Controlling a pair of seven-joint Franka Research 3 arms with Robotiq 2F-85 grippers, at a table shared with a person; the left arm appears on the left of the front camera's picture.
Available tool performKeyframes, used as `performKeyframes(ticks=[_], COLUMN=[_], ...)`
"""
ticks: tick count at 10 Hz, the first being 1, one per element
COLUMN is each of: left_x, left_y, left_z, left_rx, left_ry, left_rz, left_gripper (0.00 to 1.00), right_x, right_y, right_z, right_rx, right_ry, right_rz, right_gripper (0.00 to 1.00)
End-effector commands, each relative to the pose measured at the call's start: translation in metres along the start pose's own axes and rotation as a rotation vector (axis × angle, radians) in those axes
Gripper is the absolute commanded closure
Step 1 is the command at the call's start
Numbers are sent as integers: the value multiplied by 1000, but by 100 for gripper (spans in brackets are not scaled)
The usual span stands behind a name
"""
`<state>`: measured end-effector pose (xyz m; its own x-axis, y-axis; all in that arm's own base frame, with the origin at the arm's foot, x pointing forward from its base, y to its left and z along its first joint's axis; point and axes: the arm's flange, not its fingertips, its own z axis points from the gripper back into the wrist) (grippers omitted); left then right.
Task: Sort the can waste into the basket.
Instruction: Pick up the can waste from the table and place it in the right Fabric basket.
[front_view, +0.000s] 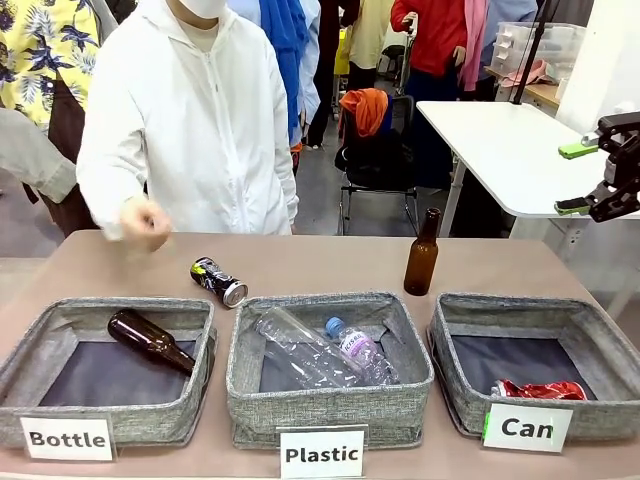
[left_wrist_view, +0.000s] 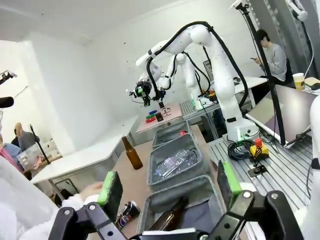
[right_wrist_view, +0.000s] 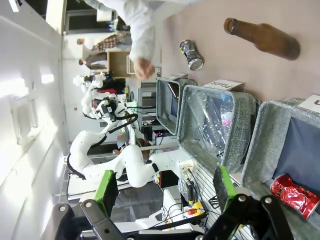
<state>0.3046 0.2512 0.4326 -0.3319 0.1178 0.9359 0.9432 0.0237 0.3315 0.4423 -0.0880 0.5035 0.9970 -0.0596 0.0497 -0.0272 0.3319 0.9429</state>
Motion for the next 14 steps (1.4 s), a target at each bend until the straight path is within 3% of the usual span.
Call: performKeyframes(ticks=[1, 4, 7, 8, 12, 14], left_x=[-18, 15, 25, 16, -29, -56], left_y=[29, 78, 150, 173, 254, 238], left_z=[31, -63, -162, -189, -316, -365], left_rx=[-29, -10, -107, -111, -331, -288], left_ry=[49, 283, 569, 660, 986, 1107], left_rz=[28, 249, 338, 378, 405, 388], left_gripper=[0, 0, 0, 0, 0, 0], right_x=[-1, -1, -1, -1, -1, -1], right_y=[0, 0, 0, 0, 0, 0], right_z=[2, 2, 2, 2, 2, 2], right_rx=[-1, -1, -1, -1, -1, -1], right_ry=[11, 11, 11, 11, 11, 11], right_rz=[21, 21, 21, 21, 21, 21], right_gripper=[0, 0, 0, 0, 0, 0])
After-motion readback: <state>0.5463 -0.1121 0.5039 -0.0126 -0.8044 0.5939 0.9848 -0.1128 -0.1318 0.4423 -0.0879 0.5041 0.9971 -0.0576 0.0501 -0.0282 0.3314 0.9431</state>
